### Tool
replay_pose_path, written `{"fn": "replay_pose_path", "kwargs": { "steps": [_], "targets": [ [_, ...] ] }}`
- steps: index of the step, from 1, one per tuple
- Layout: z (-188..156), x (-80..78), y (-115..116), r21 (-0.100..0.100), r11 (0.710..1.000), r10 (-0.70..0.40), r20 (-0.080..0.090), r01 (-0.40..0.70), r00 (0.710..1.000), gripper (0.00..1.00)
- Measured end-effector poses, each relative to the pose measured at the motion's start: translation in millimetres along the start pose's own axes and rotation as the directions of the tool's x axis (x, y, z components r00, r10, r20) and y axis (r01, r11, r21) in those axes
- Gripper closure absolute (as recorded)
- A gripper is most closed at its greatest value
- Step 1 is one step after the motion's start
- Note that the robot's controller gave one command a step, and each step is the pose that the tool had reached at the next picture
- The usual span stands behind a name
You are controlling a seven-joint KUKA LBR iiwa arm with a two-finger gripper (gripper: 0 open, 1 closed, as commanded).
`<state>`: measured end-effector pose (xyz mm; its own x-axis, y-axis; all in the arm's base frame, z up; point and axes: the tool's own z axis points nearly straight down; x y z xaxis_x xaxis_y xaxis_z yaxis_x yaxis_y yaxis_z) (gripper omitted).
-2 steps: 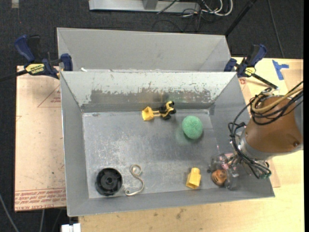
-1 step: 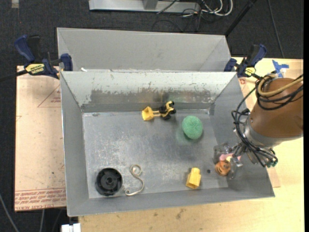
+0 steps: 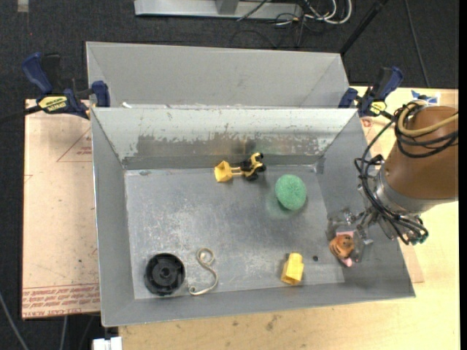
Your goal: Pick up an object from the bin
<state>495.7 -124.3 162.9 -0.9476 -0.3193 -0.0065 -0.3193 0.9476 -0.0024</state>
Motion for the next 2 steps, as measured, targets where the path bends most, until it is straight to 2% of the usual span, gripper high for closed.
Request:
{"fn": "replay_pose_path", "kwargs": {
  "steps": [1,2],
  "targets": [
    [-50.9,-9.6,4.3,-0.005,1.000,0.024,-0.009,-0.024,1.000,1.00],
    [-119.4,-6.0,24.4,-0.005,1.000,0.024,-0.008,-0.024,1.000,1.00]
  ]
}}
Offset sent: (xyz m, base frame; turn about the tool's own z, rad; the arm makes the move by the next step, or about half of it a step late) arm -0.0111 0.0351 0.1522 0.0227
